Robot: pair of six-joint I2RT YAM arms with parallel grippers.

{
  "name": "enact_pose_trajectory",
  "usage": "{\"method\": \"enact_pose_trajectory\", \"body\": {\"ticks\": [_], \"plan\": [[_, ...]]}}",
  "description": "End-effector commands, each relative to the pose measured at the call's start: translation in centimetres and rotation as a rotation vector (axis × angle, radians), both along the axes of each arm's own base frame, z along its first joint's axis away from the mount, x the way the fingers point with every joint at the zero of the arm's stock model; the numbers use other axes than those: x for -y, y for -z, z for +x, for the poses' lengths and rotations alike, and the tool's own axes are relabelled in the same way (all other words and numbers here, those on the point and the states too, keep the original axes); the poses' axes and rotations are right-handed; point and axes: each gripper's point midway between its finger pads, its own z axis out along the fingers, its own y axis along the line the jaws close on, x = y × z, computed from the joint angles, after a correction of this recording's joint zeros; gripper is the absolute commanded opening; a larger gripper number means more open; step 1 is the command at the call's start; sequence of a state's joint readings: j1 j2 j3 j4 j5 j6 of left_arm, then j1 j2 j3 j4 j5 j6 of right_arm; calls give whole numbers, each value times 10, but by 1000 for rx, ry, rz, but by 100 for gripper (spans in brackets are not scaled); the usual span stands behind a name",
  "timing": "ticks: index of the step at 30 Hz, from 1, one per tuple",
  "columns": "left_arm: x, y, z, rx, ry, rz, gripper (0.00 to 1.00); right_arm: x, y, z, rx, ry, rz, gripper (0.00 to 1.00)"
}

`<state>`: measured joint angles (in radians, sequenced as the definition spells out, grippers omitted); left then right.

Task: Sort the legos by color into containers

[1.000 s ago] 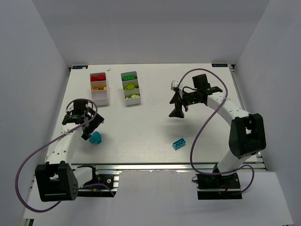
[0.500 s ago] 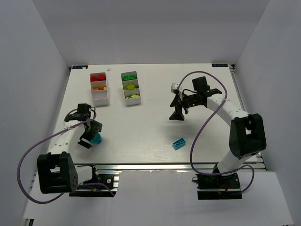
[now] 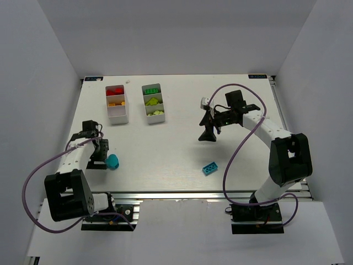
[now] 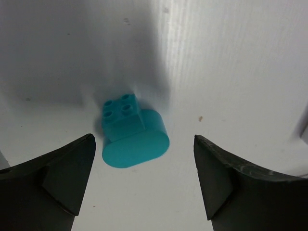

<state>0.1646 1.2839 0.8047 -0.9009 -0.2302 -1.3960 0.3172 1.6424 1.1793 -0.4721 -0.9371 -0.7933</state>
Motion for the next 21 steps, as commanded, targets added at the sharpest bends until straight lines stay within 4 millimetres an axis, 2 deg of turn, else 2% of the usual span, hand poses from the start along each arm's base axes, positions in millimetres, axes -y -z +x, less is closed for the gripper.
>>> {"method": "enact_pose_trajectory", "body": {"ticks": [1,8,14,21], "plan": [[3,10,-3,31,-99,-61,91,1,-11,-2,35,1,13,89],[-4,17,-5,33,-152,-71,85,2,-10,1,33,3,13,89],[-9,35,-5,6,-178,-91,74,1,-14,2,38,5,17,89],[-5,44,-3,18,-165,-119,62,2,-16,3,43,6,15,89]]}}
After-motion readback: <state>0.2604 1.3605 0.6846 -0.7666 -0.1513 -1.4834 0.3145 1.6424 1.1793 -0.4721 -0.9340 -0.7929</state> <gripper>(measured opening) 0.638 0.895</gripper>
